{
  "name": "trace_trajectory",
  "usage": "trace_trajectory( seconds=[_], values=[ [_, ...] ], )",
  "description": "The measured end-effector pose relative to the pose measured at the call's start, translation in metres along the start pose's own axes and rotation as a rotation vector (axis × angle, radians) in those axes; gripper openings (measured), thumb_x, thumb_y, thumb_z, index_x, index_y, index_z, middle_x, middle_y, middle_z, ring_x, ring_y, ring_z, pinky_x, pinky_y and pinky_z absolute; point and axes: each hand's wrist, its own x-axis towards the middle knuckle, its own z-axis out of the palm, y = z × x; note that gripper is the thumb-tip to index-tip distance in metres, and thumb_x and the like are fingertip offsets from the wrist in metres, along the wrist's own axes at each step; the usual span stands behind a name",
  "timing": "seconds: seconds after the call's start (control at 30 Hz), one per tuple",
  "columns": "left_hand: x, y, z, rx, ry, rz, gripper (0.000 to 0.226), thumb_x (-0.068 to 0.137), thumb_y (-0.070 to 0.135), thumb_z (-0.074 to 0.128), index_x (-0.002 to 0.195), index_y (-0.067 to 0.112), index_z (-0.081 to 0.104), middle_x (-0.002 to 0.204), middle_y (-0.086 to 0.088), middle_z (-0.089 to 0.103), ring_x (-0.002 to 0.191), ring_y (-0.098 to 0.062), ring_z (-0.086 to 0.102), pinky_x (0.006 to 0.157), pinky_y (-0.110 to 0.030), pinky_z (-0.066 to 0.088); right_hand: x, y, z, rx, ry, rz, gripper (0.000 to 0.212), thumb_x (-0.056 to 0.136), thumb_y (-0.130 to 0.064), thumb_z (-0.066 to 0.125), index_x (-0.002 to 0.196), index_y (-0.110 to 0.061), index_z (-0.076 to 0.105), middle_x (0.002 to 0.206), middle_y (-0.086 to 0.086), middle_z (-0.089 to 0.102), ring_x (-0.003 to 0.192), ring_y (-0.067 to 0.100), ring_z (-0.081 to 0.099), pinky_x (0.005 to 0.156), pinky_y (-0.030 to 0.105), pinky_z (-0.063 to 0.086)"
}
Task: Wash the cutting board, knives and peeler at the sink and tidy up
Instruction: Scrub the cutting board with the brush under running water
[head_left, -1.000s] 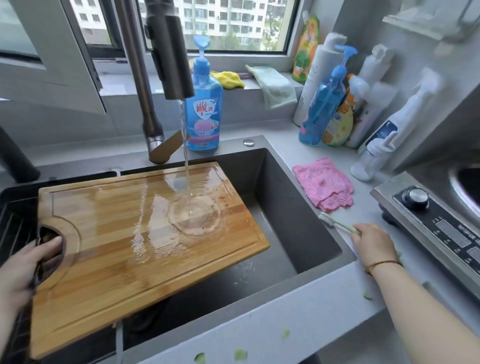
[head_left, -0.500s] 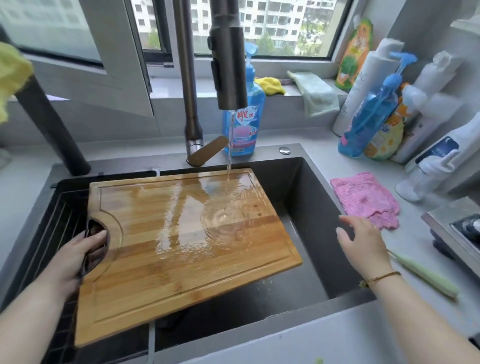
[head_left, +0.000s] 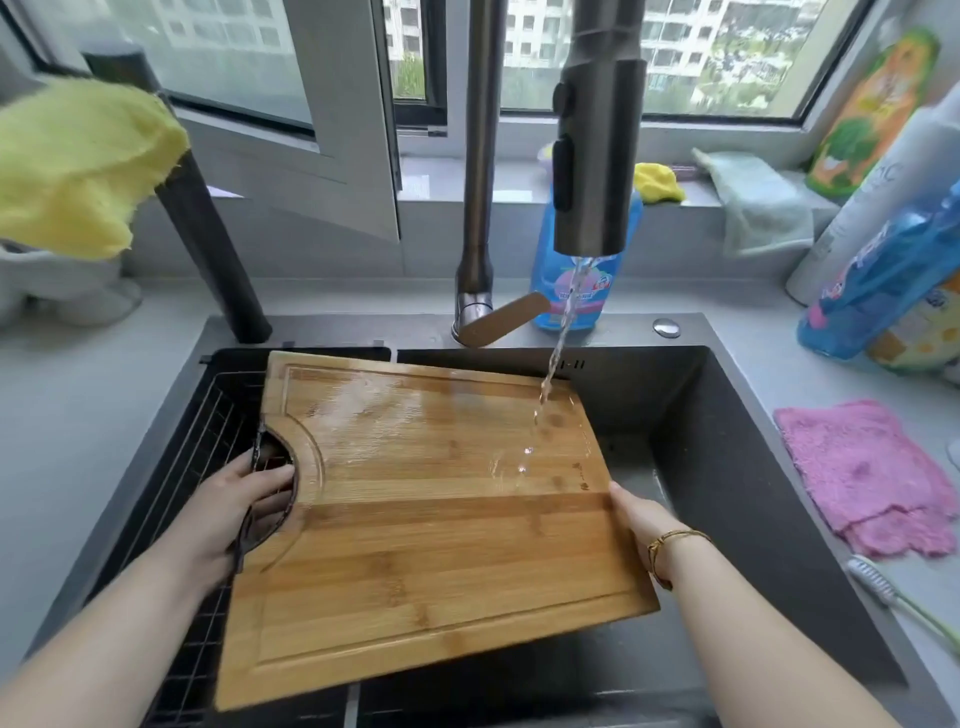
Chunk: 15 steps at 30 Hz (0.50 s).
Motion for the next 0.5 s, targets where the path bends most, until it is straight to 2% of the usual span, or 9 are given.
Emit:
trace_trajectory(
  seconds=[0.13, 0.23, 0.37, 0.43, 0.5],
  values=[
    [-0.004, -0.005, 0.013, -0.011, 0.015, 0.002, 0.019, 0.093, 0.002, 0.043, 0.087, 0.013, 0.057, 0.053, 0.002, 0.067, 0.044, -0.006, 0.063, 0.039, -0.014, 0.048, -0.003, -0.004, -0.017, -0.094, 0.045, -0.06, 0.054, 0.093, -0.048, 0.04, 0.131, -0.01, 0.046, 0.129, 0.009, 0.052, 0.116, 0.028, 0.05, 0.105, 0.04, 0.035],
    [-0.008, 0.0, 0.032, -0.035, -0.001, -0.007, 0.017, 0.094, 0.007, 0.042, 0.085, 0.012, 0.056, 0.05, 0.001, 0.067, 0.041, -0.006, 0.062, 0.037, -0.013, 0.046, -0.016, -0.01, -0.042, -0.174, 0.095, -0.143, 0.042, 0.095, -0.041, 0.041, 0.122, -0.012, 0.055, 0.107, 0.004, 0.058, 0.096, 0.022, 0.055, 0.088, 0.029, 0.039],
    [-0.006, 0.005, 0.049, -0.052, 0.009, -0.024, 0.015, 0.093, 0.01, 0.046, 0.085, 0.01, 0.058, 0.052, 0.002, 0.068, 0.043, -0.006, 0.063, 0.037, -0.014, 0.047, -0.04, -0.01, -0.071, -0.227, 0.154, -0.189, 0.038, 0.094, -0.04, 0.044, 0.109, -0.011, 0.063, 0.085, 0.0, 0.062, 0.076, 0.016, 0.059, 0.067, 0.026, 0.043],
    [-0.007, 0.007, 0.055, -0.065, -0.013, -0.044, 0.014, 0.092, 0.012, 0.048, 0.084, 0.009, 0.058, 0.053, 0.001, 0.068, 0.043, -0.007, 0.064, 0.038, -0.015, 0.048, -0.051, -0.007, -0.081, -0.259, 0.189, -0.209, 0.038, 0.094, -0.038, 0.044, 0.108, -0.009, 0.063, 0.084, 0.0, 0.062, 0.074, 0.015, 0.057, 0.063, 0.024, 0.041],
    [-0.011, 0.009, 0.061, -0.061, -0.042, -0.077, 0.015, 0.092, 0.015, 0.05, 0.085, 0.007, 0.06, 0.056, -0.001, 0.069, 0.045, -0.01, 0.065, 0.04, -0.018, 0.05, -0.062, -0.005, -0.089, -0.289, 0.237, -0.215, 0.038, 0.094, -0.036, 0.045, 0.11, -0.006, 0.063, 0.095, 0.006, 0.063, 0.079, 0.019, 0.054, 0.072, 0.026, 0.04]
  ],
)
